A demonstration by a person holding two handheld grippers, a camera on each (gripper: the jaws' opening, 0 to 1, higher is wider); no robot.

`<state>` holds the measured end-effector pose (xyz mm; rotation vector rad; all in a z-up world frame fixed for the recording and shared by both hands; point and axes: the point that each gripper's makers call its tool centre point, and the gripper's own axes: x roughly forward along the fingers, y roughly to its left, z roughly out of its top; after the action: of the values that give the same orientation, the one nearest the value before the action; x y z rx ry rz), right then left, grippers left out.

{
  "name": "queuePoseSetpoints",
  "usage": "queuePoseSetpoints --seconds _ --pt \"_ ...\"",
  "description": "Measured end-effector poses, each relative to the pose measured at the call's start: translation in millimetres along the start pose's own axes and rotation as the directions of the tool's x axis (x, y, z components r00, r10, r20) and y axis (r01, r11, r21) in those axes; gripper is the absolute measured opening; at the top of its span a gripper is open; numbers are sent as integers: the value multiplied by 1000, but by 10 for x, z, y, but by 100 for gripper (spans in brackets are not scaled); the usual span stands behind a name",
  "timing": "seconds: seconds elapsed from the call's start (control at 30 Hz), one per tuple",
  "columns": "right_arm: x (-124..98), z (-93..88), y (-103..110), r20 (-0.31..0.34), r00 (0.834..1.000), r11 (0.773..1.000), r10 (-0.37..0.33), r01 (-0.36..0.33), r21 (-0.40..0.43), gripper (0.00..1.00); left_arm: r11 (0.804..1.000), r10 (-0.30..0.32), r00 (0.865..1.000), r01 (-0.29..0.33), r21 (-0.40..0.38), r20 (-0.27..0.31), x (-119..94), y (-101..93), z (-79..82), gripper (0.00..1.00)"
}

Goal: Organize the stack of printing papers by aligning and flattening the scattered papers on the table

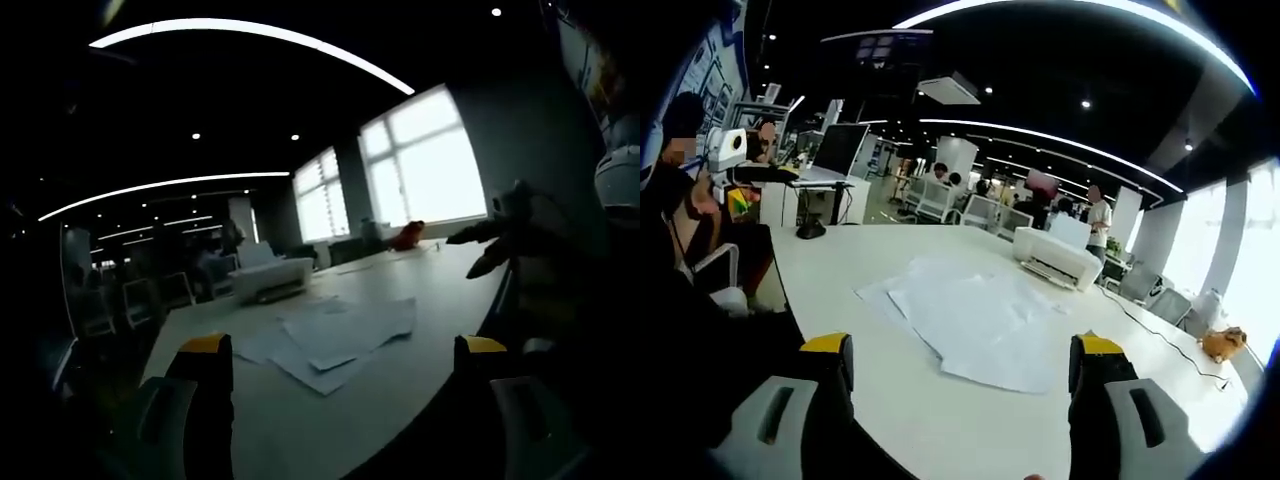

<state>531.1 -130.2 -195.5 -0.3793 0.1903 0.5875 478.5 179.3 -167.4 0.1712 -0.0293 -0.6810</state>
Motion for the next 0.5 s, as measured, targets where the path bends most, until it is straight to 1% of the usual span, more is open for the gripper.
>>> queuePoseSetpoints --seconds 0.4,0.5 --pt "138 -39 38 -25 1000 1000 16 -17 -15 84 1000 -4 1000 4 4 2 5 11 13 94" --pt "156 -72 36 -47 999 999 0 -2 -47 84 1000 -5 1000 5 7 4 0 4 24 94"
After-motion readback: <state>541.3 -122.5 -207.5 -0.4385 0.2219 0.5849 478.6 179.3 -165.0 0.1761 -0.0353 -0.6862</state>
